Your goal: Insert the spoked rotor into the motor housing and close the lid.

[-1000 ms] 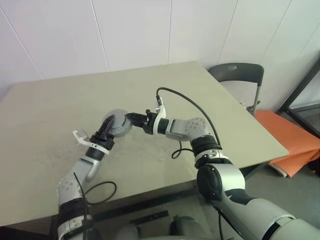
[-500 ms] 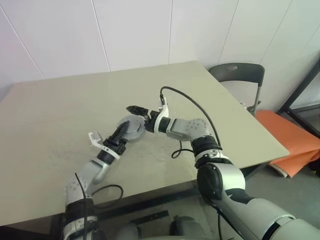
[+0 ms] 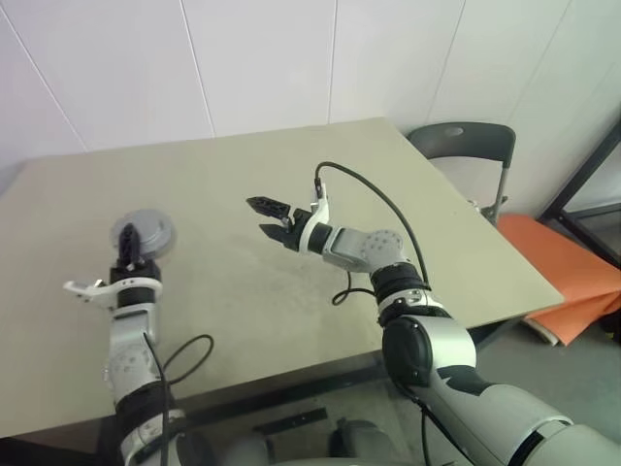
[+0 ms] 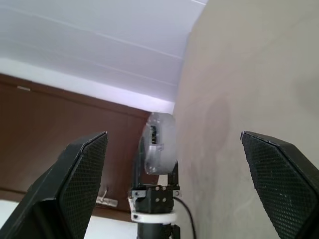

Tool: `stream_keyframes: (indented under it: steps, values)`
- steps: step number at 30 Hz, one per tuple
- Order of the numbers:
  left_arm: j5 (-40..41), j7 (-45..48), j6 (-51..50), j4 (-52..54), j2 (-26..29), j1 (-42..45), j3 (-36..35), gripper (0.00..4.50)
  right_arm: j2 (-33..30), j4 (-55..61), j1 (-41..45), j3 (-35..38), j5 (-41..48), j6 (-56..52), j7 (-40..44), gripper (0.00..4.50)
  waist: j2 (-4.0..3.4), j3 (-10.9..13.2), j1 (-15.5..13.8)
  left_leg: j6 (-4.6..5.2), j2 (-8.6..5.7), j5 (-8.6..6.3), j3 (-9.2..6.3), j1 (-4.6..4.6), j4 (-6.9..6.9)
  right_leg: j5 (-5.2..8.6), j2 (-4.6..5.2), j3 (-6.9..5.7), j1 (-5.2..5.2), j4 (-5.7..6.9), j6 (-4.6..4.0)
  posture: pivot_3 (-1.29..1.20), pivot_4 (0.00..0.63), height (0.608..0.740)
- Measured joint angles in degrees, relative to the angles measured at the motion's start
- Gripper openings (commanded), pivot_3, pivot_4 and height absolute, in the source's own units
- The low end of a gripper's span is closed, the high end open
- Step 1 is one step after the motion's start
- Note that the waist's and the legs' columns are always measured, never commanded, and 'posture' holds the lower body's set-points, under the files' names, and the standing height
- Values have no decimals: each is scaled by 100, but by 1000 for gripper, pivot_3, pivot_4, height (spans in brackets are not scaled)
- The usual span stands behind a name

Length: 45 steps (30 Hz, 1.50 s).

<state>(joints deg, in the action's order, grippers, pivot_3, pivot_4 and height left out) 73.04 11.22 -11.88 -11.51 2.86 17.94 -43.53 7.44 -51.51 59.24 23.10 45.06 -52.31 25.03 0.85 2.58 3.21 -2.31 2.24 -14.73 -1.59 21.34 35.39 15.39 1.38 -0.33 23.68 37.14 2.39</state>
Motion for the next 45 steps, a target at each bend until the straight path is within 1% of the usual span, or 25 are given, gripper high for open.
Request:
stream_keyframes:
  steps: [2,7,12,16,19,22,23,24,26,28,29,31,33,35,37,39,40,41,43,45]
  values:
    - [-190,49,314,-334,200,134,-96,2337,0,116,0,-25,91,-119,93,4465,4,-2,-49,0,0,0,-2,4,4,0,-1,0,3,1,0,0,0,740]
    - [-857,309,1120,-1768,977,715,-295,2337,2,540,3,-147,309,-429,246,4465,12,-3,-86,0,-1,0,-9,8,13,0,-6,-6,2,6,0,0,0,740]
    - [-1573,872,1692,-3908,1720,1477,-247,2337,5,800,2,-229,512,-596,242,4465,15,-4,-87,0,-12,0,-17,13,30,-1,-4,-5,-4,9,2,0,0,740]
    - [-2180,930,2086,-5142,1977,1803,-128,2337,5,987,2,-275,620,-694,221,4465,21,-3,-75,0,-15,0,-17,15,28,-4,2,-4,-1,10,7,0,0,740]
    - [-2416,987,2270,-5480,2039,1985,-116,2337,5,1051,2,-305,663,-730,171,4465,23,-3,-80,0,-14,0,-19,14,27,-4,3,-3,2,19,7,0,0,740]
    - [-2555,979,2365,-5589,2044,2050,-117,2337,5,1115,1,-344,735,-733,111,4465,23,-3,-87,0,-14,0,-20,12,30,-4,5,-4,1,26,7,0,0,740]
    - [-2610,969,2386,-5590,2039,2050,-116,2905,5,1115,1,-346,749,-731,92,4500,23,-3,-86,0,-15,0,-20,12,32,-4,7,-3,1,29,8,0,0,740]
    - [-2657,930,2433,-5589,2013,2050,-113,3091,5,1115,1,-348,752,-717,60,4500,23,-3,-87,0,-16,0,-20,11,35,-4,9,-3,0,31,8,0,0,740]
    - [-2755,749,2544,-5568,1915,2035,-111,3712,5,1115,1,-361,752,-681,15,4500,23,-3,-94,0,-18,0,-20,11,38,-5,12,-3,-1,33,9,0,0,740]
    - [-2858,551,2633,-5403,1825,2033,-51,4346,5,1115,1,-382,752,-648,-15,4500,22,-4,-92,0,-18,0,-19,5,40,-5,13,-1,-6,36,9,0,0,740]
    - [-2910,384,2646,-5266,1771,2012,-31,4469,5,1114,1,-382,752,-629,-22,4500,22,-4,-91,0,-18,0,-19,3,41,-5,13,-1,-6,39,9,0,0,740]
    - [-3050,-190,2516,-4783,1559,1837,53,4469,4,1093,1,-378,751,-583,-25,4500,14,-7,-69,1,-18,0,-15,-3,43,-6,15,5,-9,44,10,0,0,740]
    - [-3136,-887,2180,-3947,1217,1481,172,4469,4,1059,1,-379,747,-534,-21,4500,-5,-16,-66,0,-21,-1,-10,-5,44,-9,22,15,-11,45,17,0,0,740]
    - [-3102,-1567,1674,-2881,829,1059,231,4469,3,1024,2,-385,747,-499,-4,4500,-42,-40,-72,0,-29,-2,-7,-6,44,-15,36,22,-15,42,27,0,0,740]
    - [-2789,-2502,846,-1062,154,342,313,4469,0,968,2,-419,739,-472,18,4500,-96,-77,-66,10,-38,-10,-3,-6,45,-24,51,43,-23,23,46,0,0,740]
    - [-2503,-3246,161,256,-333,-258,483,4469,-2,936,2,-441,721,-449,39,4500,-148,-112,-71,23,-48,-19,13,-9,48,-29,63,69,-38,6,76,0,0,740]
    - [-2298,-3721,-270,1097,-617,-642,601,4469,-5,905,3,-461,694,-429,64,4500,-159,-119,-69,27,-58,-26,29,-7,51,-28,65,90,-48,0,95,0,0,740]
    - [-2121,-4042,-570,1660,-810,-939,697,4469,-8,859,2,-464,677,-417,72,4500,-164,-122,-75,28,-67,-30,45,-18,53,-26,65,103,-62,-2,106,0,0,740]
    - [-1687,-4696,-1199,2461,-857,-1348,879,4469,-11,841,2,-488,616,-410,98,4500,-157,-117,-72,28,-71,-31,56,-57,73,-24,39,123,-71,-6,109,0,0,740]
    - [-1460,-5078,-1665,2947,-816,-1604,988,4469,-32,864,-6,-578,470,-370,160,4500,-144,-109,-59,28,-70,-31,56,-85,72,-4,21,137,-97,-17,118,0,0,740]
